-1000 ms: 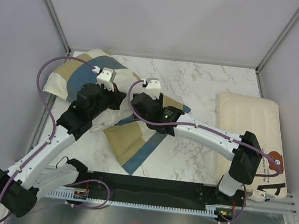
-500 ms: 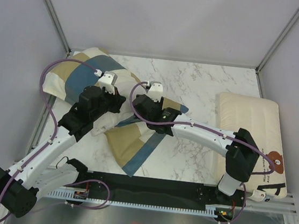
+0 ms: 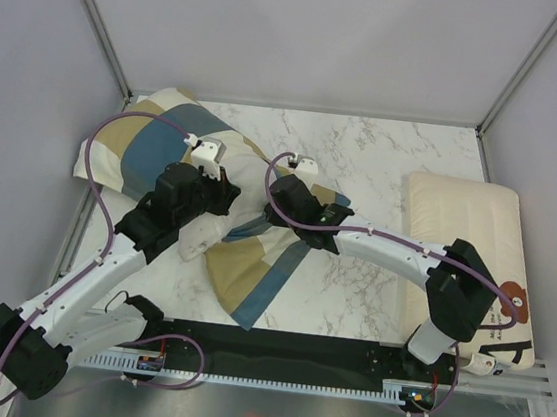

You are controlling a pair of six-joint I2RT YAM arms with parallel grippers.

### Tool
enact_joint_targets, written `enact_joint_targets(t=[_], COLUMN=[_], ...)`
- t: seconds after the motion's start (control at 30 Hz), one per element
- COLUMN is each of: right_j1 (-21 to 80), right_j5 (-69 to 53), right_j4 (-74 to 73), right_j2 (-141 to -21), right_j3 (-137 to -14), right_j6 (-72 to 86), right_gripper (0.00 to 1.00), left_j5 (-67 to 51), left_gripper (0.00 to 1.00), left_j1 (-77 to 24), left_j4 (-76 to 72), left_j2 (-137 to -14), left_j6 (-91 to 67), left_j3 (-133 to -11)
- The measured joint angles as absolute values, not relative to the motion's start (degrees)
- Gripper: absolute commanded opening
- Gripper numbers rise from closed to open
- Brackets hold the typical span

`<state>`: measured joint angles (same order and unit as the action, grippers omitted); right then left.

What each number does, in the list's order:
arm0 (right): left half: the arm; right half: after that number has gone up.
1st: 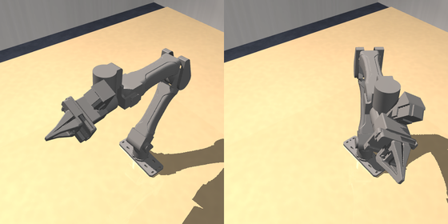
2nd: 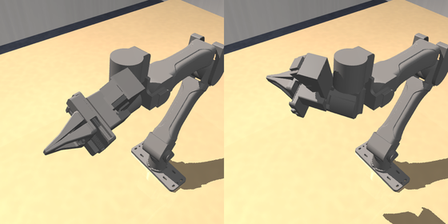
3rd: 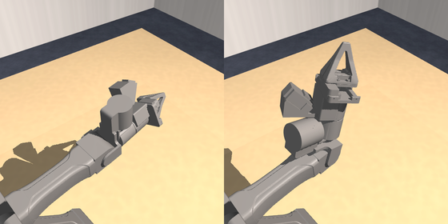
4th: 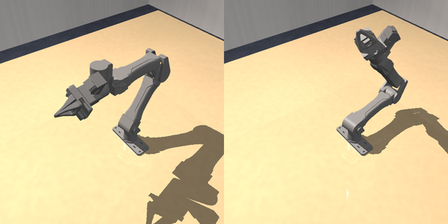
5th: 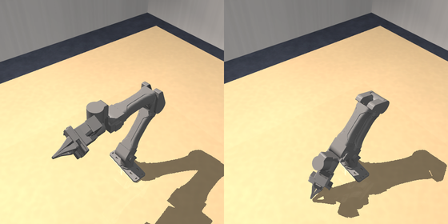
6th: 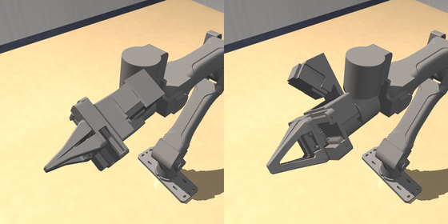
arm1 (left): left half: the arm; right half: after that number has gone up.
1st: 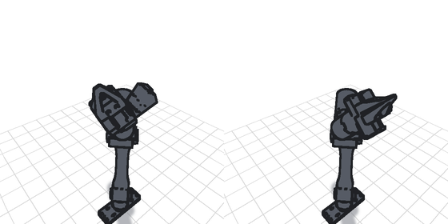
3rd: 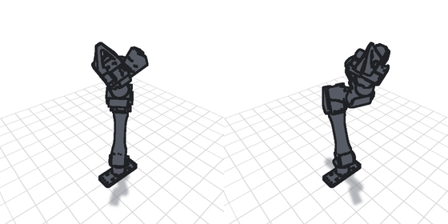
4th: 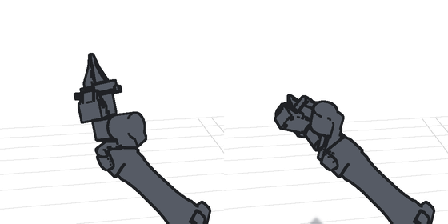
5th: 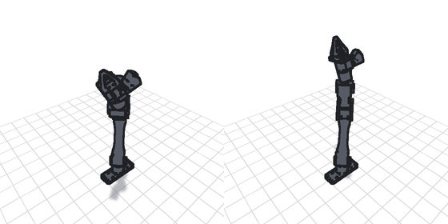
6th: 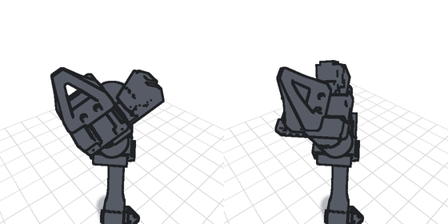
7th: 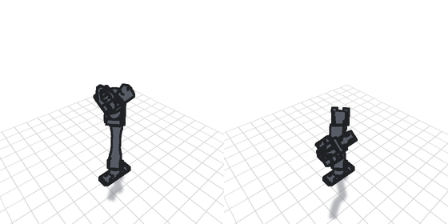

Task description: Remove the pillowcase from the pillow

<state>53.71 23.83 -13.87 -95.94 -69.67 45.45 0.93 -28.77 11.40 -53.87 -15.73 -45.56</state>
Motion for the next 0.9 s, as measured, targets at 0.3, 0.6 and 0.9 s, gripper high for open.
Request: enact_joint_targets(t=[0.3,0.6,0.9], right_j1=[52.7,48.9,45.5], right_j5=[19.7,13.7,8.3], right_j4=[-9.8,-7.5,-4.6], right_j2=[-98.2,-94.1,-89.1], right_j3=[-69.7,-65.8,-60.7], right_j6=[44.6,44.3,44.2], right_gripper=[0.0,0.0,0.0], left_j5=[2.2,5.9,5.4], left_gripper=[0.02,0.02,0.02], left_j1=[-29.4,-30.6,-31.1], left_j4=[11.8,11.9,11.0], left_j2=[-54.0,-53.6,-53.6], left_j6=[-15.7,-15.7,-15.7], left_j3=[-45.5,-45.5,-45.6])
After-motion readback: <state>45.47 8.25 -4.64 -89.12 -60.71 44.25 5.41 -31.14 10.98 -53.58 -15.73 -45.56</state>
